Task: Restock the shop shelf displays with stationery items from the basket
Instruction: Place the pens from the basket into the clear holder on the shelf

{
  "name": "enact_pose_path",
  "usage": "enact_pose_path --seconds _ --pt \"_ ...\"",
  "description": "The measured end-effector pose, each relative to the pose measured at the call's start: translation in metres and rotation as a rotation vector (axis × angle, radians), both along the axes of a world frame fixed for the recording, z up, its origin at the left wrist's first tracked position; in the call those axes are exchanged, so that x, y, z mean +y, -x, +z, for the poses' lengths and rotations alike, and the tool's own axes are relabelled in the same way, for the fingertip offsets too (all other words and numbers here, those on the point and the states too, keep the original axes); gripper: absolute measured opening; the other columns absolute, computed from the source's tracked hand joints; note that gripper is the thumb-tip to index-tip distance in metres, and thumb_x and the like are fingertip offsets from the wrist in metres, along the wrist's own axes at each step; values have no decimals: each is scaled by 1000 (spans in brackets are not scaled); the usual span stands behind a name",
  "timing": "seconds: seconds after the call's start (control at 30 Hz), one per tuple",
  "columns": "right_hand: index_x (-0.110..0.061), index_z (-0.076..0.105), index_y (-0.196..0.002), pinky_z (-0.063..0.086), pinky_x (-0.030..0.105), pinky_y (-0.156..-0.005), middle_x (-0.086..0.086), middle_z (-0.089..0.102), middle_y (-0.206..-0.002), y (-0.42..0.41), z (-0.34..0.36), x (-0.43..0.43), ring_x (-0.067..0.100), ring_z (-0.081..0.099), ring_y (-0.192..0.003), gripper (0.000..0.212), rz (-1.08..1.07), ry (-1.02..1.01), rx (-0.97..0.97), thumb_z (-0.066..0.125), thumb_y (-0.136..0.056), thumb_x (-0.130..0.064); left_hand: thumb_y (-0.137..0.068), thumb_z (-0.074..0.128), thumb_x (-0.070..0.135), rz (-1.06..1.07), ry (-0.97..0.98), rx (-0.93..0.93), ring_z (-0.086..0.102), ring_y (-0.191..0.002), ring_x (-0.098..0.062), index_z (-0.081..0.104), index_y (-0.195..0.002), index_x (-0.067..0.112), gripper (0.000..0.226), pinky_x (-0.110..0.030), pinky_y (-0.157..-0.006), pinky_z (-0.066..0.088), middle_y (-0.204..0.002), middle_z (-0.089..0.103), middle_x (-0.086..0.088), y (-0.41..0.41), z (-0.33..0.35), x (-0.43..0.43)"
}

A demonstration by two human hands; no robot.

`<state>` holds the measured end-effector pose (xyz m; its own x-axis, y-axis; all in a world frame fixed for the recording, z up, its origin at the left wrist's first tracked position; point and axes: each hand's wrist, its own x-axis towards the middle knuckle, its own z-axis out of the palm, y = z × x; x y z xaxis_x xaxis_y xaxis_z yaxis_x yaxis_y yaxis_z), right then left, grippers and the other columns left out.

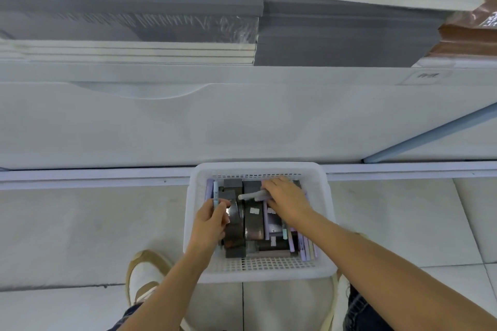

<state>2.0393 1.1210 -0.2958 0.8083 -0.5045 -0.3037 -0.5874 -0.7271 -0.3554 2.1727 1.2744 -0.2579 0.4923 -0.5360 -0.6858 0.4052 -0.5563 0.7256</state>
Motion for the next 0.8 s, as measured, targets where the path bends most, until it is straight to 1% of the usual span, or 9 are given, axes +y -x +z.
enact_pose_path --seconds 0.13,0.2,0.33,0.47,0.53,0.6,0.67,0.73,0.8 --pt "-14 56 -98 44 29 -84 4 63 -101 -5 33 -15 16 52 -96 13 -21 -105 -169 53 -97 -27 -100 48 20 1 32 -12 43 -55 -8 61 -96 13 16 -19 -50 39 -68 51 -2 1 3 -4" --pt "-12 53 -87 49 32 -79 5 65 -86 -11 52 -17 17 59 -84 19 -127 -243 -265 51 -98 -27 -100 48 22 -4 66 -36 47 -60 -8 62 -97 13 16 -19 -55 43 -71 54 -1 4 7 -9" --pt "-10 63 -94 52 23 -79 -2 72 -84 -16 79 -12 5 67 -80 13 -382 -615 -391 57 -96 -22 -96 55 27 -82 151 -95 56 -72 -10 60 -102 17 12 -19 -66 47 -84 61 0 10 23 -18" --pt "-8 67 -99 54 31 -75 7 74 -91 -15 97 2 20 69 -85 17 -450 -860 -407 60 -95 -23 -88 66 34 -190 269 -14 68 -79 0 59 -106 22 23 -10 -64 50 -87 72 10 19 43 -22" --pt "-9 67 -101 56 30 -75 8 73 -90 -15 107 8 18 69 -84 16 -467 -921 -456 61 -94 -23 -91 62 33 -241 291 -53 63 -66 -4 58 -101 19 17 -14 -60 49 -73 68 10 24 53 -23" --pt "-8 65 -106 53 20 -66 1 71 -84 -15 119 12 6 68 -75 19 -478 -940 -503 62 -94 -22 -95 56 32 -258 310 -87 50 -59 -9 56 -94 15 17 -19 -59 45 -61 56 9 27 63 -25" --pt "-6 63 -106 48 15 -56 -6 68 -73 -15 133 13 1 62 -61 21 -476 -917 -539 62 -94 -23 -98 52 32 -276 353 -88 42 -55 -10 53 -88 12 23 -23 -55 40 -59 47 5 27 75 -27" --pt "-8 61 -103 45 19 -52 -7 64 -65 -13 150 14 5 55 -53 18 -462 -880 -592 59 -96 -24 -99 50 31 -294 406 -79 36 -50 -9 52 -85 12 24 -19 -49 36 -57 42 5 27 90 -28" --pt "-8 55 -107 45 24 -52 2 60 -68 -11 167 13 12 50 -52 14 -467 -869 -690 52 -99 -20 -99 50 29 -258 438 -62 30 -46 -8 50 -82 12 24 -17 -43 30 -55 35 5 27 106 -28"
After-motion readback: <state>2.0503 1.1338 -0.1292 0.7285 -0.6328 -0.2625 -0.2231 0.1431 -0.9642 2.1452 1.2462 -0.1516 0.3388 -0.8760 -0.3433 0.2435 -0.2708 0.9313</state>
